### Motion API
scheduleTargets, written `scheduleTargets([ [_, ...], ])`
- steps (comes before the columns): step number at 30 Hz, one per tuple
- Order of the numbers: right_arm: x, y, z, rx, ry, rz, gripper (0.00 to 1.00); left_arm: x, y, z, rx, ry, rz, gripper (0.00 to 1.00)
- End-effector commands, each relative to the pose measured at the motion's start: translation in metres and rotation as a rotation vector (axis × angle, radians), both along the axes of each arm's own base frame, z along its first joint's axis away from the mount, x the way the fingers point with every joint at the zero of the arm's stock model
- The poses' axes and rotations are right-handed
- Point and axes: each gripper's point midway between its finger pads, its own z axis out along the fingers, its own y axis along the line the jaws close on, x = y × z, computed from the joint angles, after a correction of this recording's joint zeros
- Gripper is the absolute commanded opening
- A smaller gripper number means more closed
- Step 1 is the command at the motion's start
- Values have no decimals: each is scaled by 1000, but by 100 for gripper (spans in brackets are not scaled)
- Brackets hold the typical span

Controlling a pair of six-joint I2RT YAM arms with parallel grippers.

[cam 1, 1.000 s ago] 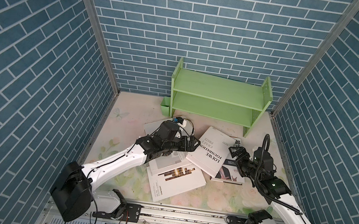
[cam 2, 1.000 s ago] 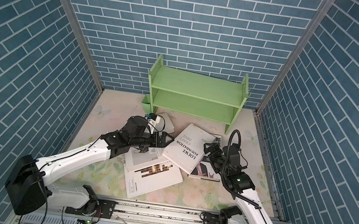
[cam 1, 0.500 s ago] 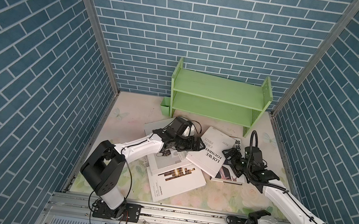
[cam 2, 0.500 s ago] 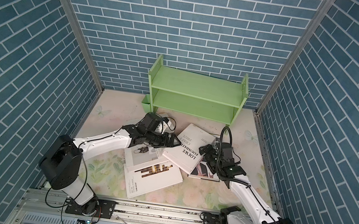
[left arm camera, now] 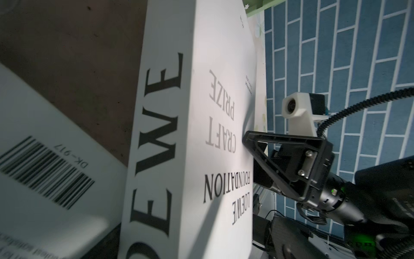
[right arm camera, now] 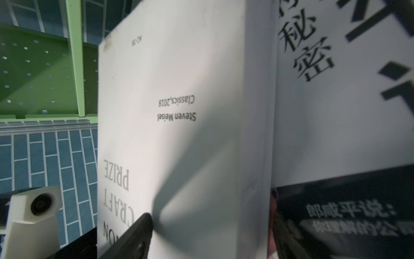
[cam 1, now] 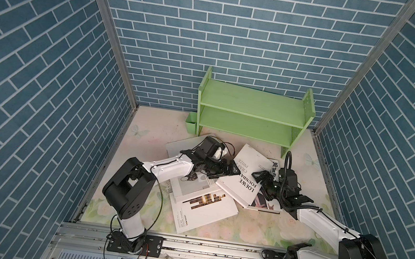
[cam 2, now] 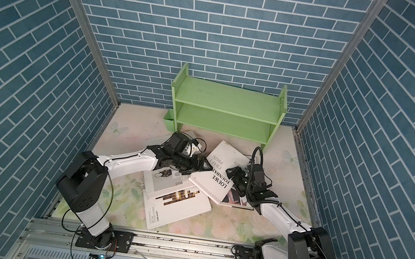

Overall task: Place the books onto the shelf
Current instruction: 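Grip the white LOEWE book's edges with left and right grippers, then lift the LOEWE book with both grippers toward the green shelf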

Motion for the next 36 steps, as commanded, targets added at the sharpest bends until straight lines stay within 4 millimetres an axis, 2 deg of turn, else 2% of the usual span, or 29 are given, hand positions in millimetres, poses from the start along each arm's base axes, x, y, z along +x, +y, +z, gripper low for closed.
scheduleTargets([
  [1,0,7,-6,21,-22,37,83,5,-18,29,-136,-14,-28,99],
  [5,5,15,-7,58,-37,55,81,6,-27,52,-238,-24,-42,94],
  [8,9,21,-5,94,-58,69,81,5,-28,58,-256,-27,-46,91],
  [17,13,23,-2,104,-80,70,79,0,-22,45,-216,2,-38,71],
  [29,13,22,8,109,-102,67,79,4,-11,24,-90,0,0,53],
  [36,15,25,24,116,-138,81,80,3,-7,32,-84,-36,-4,43],
])
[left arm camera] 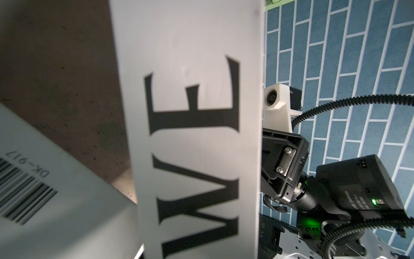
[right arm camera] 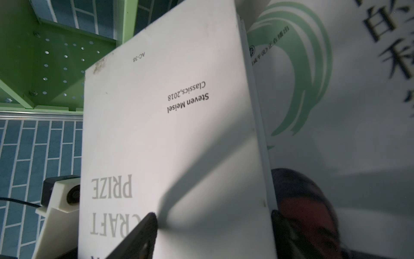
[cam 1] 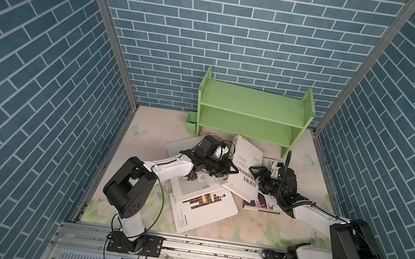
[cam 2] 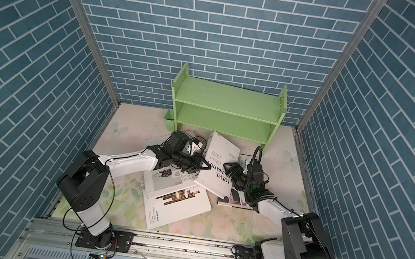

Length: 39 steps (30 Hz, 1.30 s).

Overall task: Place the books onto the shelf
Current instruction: 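Lift the LOEWE book with both grippers toward the green shelf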

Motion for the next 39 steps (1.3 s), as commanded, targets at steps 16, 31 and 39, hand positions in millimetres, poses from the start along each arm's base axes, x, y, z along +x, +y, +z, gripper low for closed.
scheduleTargets([
  [16,-10,-26,135,-73,-261,6,95,-60,23,106,-171,-174,-137,26],
  [31,-8,-59,258,-184,-541,-99,99,10,15,259,-387,-434,7,25],
  [39,6,-73,299,-210,-619,-202,99,86,21,301,-396,-523,320,26],
])
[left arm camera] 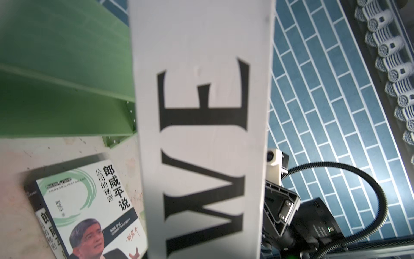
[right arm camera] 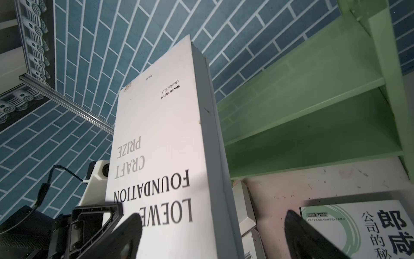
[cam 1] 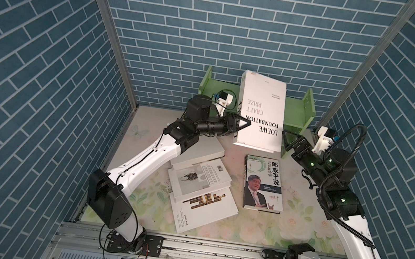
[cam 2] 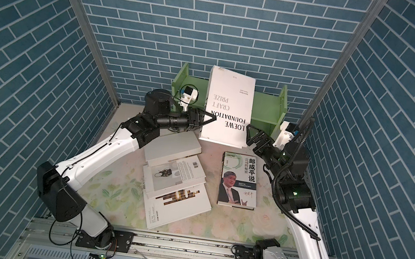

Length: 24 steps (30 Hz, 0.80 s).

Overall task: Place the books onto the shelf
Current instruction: 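Lift the LOEWE book with both grippers toward the green shelf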

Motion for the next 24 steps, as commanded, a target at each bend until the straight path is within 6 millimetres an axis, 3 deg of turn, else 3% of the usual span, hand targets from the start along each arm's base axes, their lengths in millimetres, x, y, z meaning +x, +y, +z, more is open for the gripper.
scheduleTargets([
  [1,15,-8,6,-25,-22,-61,98,40,15,32,-95,-58,209,26],
  [7,46,8,27,22,-109,-30,98,91,29,34,-237,-33,441,27],
  [14,82,28,42,52,-161,26,98,132,41,24,-322,-25,629,27],
  [24,129,42,18,48,-40,69,98,168,34,-10,-382,26,774,30],
])
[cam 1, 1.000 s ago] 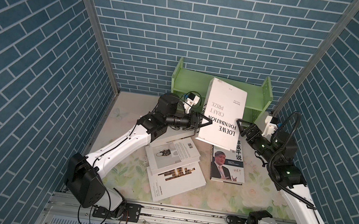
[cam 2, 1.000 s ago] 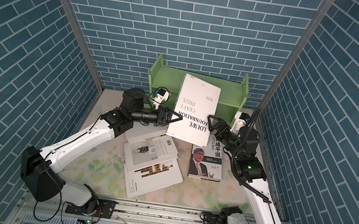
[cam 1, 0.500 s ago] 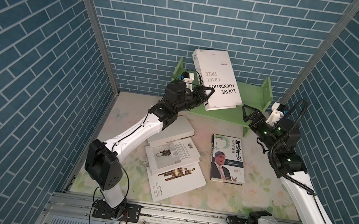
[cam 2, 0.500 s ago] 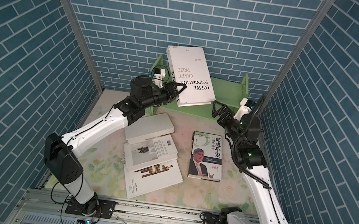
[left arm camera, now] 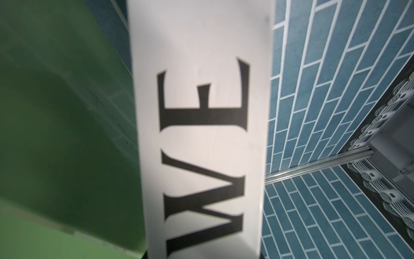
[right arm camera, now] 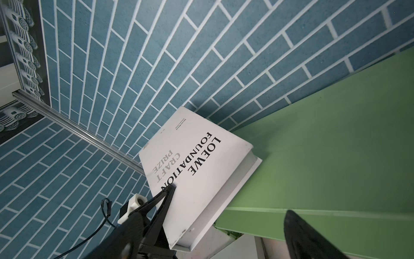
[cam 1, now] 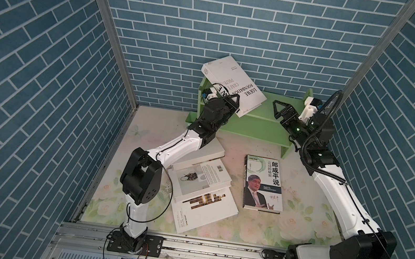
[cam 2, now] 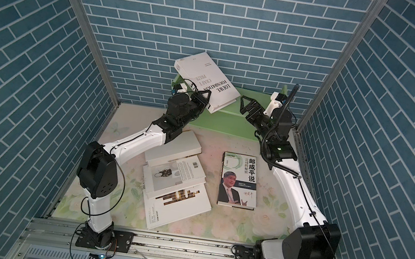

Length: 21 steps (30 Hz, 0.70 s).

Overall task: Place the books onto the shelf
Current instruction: 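Lift the LOEWE book with both grippers toward the green shelf, then lower the LOEWE book onto the shelf's top tier with both grippers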

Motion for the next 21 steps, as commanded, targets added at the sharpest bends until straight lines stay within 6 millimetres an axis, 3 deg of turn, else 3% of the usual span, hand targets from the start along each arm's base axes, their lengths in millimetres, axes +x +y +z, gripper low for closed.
scheduleTargets([
  [1,8,2,1,33,24,42,98,5,-1,31,-101,-84,60,30],
  [9,23,3,-14,66,66,110,97,17,-28,15,-129,-64,92,30],
  [15,33,-21,-15,63,78,86,97,26,-41,-1,-164,-34,121,30],
  [17,36,-25,-11,67,74,89,97,26,-44,-4,-166,-29,134,36],
  [21,44,-23,-9,75,71,111,97,20,-50,-2,-136,-31,141,60],
])
